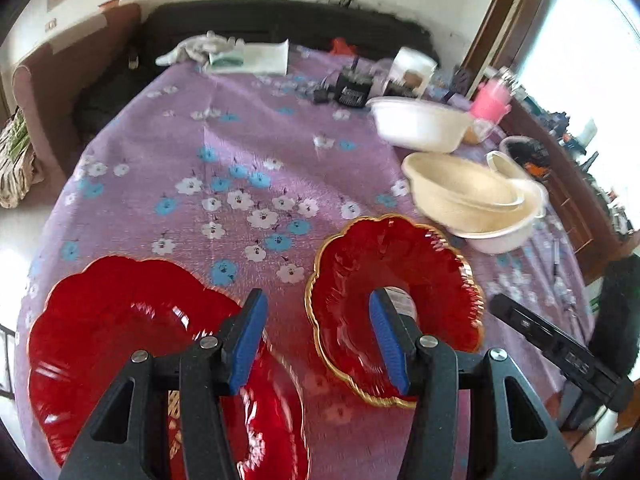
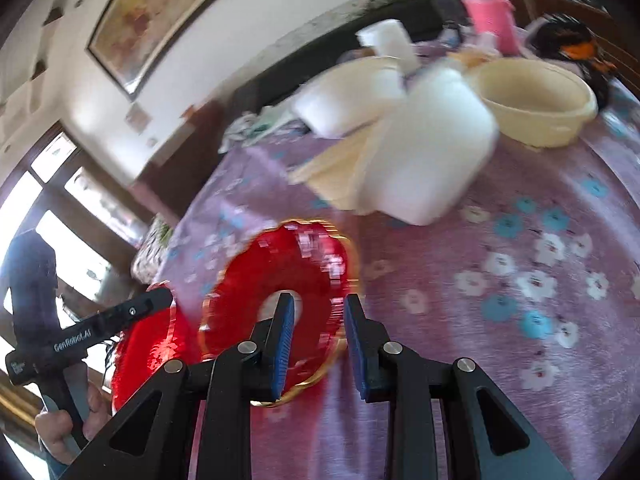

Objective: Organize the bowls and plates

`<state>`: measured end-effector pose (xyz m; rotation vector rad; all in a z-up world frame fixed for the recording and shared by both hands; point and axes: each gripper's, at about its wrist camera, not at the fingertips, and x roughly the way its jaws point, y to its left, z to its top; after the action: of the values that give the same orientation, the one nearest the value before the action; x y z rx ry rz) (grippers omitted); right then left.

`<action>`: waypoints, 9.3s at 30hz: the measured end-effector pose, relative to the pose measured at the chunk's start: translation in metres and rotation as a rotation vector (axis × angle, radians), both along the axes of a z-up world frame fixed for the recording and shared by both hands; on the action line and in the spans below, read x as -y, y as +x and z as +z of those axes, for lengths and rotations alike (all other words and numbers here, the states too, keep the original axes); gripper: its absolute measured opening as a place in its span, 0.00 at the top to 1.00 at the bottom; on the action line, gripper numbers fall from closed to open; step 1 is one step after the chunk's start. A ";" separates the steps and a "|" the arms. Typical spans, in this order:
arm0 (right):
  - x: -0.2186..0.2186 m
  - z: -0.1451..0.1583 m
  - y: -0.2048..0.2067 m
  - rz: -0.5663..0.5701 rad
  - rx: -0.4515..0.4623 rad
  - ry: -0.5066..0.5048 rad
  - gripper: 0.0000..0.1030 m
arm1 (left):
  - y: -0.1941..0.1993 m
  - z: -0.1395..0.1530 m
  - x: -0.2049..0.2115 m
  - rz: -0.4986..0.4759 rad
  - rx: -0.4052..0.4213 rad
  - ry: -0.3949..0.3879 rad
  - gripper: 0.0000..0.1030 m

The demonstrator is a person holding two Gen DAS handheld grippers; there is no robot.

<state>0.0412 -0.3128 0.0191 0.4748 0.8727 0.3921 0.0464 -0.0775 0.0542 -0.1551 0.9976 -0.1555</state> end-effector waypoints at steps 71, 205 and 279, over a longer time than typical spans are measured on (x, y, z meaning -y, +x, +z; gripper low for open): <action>0.004 0.003 -0.013 -0.029 0.061 -0.062 0.86 | -0.030 -0.006 0.038 -0.017 0.084 0.084 0.73; 0.103 0.013 0.009 -0.117 -0.041 -0.126 0.84 | -0.080 -0.004 0.053 -0.190 0.060 0.058 0.28; 0.150 -0.005 -0.037 -0.169 -0.011 0.029 0.91 | -0.006 -0.020 0.190 -0.382 0.109 -0.014 0.82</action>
<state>0.0038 -0.4632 0.0137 0.5733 0.8315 0.2477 0.0406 -0.2678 0.0346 0.0329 0.9099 -0.5147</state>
